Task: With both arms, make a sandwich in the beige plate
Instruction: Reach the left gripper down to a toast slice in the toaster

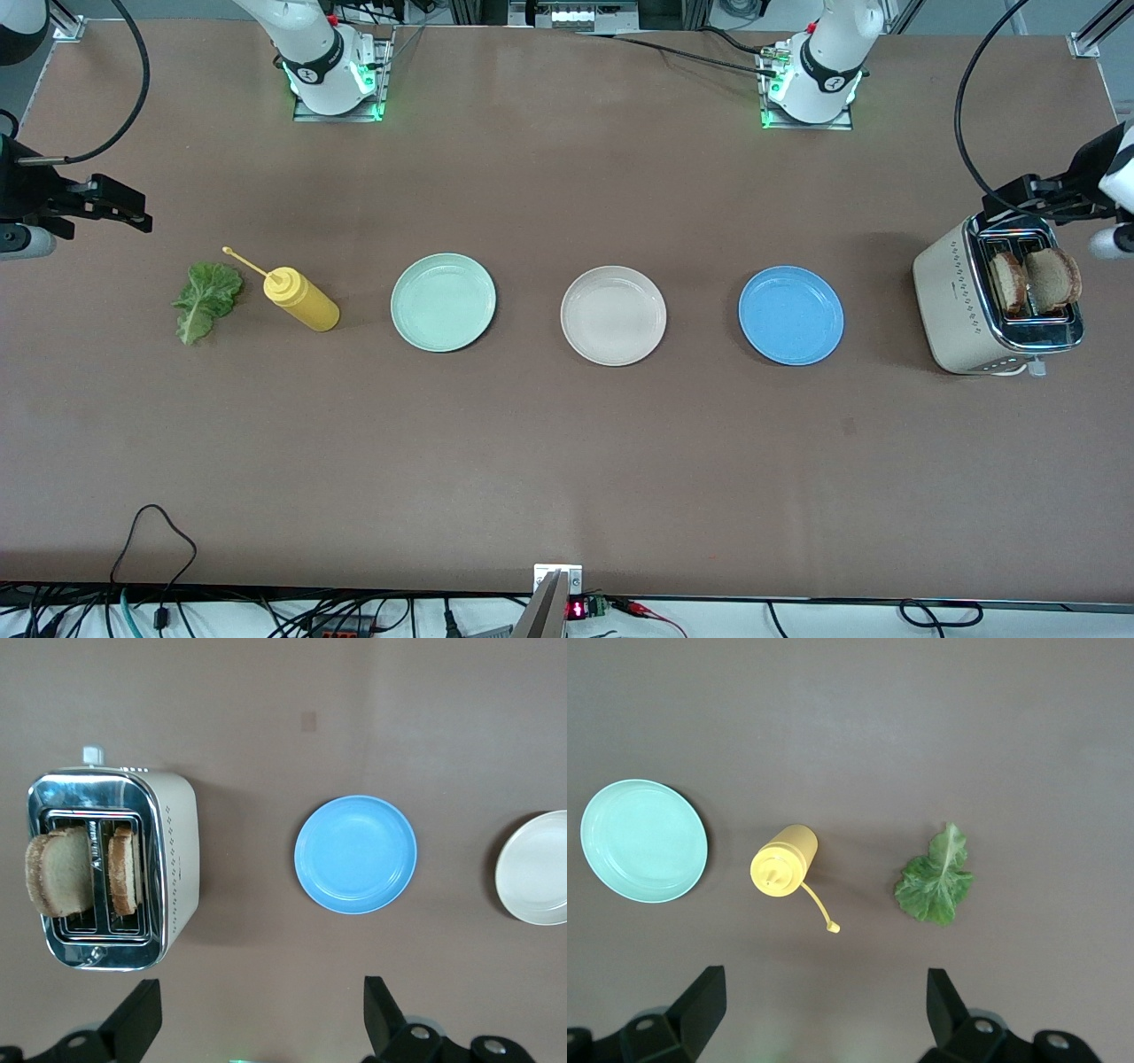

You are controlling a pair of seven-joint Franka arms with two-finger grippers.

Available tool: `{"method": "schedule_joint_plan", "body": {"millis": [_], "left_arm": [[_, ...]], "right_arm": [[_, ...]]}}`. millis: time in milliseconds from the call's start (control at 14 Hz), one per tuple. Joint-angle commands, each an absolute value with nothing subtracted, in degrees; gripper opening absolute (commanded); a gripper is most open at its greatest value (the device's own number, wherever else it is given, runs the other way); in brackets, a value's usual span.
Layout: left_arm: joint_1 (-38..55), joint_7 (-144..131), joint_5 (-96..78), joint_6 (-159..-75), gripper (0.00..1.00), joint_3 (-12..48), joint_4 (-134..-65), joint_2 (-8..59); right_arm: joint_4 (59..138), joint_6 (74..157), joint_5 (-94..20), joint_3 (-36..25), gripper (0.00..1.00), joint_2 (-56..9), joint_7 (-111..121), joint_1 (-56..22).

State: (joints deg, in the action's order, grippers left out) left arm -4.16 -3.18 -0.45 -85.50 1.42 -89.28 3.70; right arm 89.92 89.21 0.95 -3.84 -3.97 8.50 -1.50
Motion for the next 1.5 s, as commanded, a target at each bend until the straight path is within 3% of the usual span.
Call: {"method": "schedule_joint_plan", "body": {"millis": [0,429,787,1431], "left_arm": [[-7.45,-2.29,0.53,-85.78,1.00,0.88,-88.77,6.94],[-15.64,5.00,0.44,-85.61,1.00,0.88,-84.64,15.36],[-20.39,5.01,0.70,-85.61,1.00,0.79,-85.43,21.96],[-20.48,4.48,0.70,-87.98,1.00,0.70,-91.67,23.64]], "right_arm": [[90.35,89.21,-0.09,-3.34,1.00,-4.56,7.91,-0.44],[90.35,89.03,0.00,-3.34,1.00,-7.37,8.78,-0.44],[90.35,88.86,0.09,-3.25,1.00,-9.49,9.32,-0.53],[90.35,87.37,-0.09,-3.25,1.00,-10.55,9.05,-0.35]]}}
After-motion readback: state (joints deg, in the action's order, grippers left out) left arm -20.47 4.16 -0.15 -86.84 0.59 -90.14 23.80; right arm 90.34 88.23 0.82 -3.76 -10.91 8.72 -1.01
